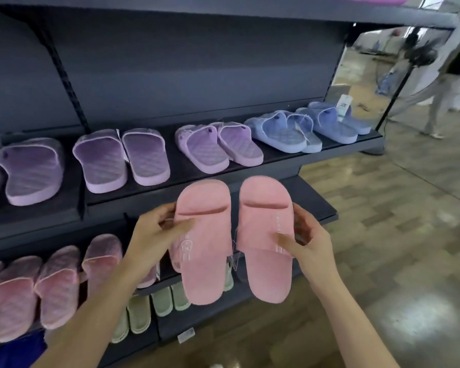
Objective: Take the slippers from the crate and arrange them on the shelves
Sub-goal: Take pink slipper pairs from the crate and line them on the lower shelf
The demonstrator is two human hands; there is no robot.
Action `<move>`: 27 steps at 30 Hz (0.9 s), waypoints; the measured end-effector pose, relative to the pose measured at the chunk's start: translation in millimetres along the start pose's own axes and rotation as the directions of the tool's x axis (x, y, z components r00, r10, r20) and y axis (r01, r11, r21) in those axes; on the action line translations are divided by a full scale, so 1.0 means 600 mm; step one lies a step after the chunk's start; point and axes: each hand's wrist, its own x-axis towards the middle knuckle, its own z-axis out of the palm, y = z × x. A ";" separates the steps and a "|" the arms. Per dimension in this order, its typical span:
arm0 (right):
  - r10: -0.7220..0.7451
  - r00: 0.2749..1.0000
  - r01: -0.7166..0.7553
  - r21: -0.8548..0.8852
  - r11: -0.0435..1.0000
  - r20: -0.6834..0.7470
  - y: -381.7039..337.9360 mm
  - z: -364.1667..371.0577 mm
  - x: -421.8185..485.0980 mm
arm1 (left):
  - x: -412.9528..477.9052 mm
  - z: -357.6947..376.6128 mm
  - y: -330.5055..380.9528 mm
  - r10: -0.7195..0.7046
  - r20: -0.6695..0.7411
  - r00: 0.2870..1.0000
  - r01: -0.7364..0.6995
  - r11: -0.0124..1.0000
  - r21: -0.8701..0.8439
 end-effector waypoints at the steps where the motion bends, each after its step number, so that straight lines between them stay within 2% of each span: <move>1: 0.010 1.000 -0.010 -0.013 1.000 0.002 0.010 -0.004 0.011 | 0.012 0.011 -0.009 -0.011 0.008 1.000 0.011 1.000 -0.003; 6: 0.084 0.996 -0.083 -0.058 0.995 0.021 0.054 -0.019 0.079 | 0.065 0.062 -0.045 -0.094 0.031 0.995 0.093 0.996 0.008; 11: 0.151 0.987 -0.146 -0.096 0.985 0.050 0.104 -0.029 0.124 | 0.102 0.106 -0.097 -0.147 0.061 0.987 0.137 0.980 0.142; 16: 0.212 0.970 -0.200 -0.106 0.974 0.118 0.150 -0.038 0.158 | 0.124 0.150 -0.133 -0.197 0.033 0.980 0.183 0.953 0.241; 21: 0.277 0.943 -0.261 -0.107 0.959 0.182 0.211 -0.055 0.216 | 0.134 0.201 -0.161 -0.277 -0.052 0.960 0.281 0.928 0.243; 27: 0.299 0.903 -0.264 -0.150 0.953 0.308 0.281 -0.080 0.283 | 0.140 0.267 -0.192 -0.376 -0.210 0.903 0.415 0.890 0.190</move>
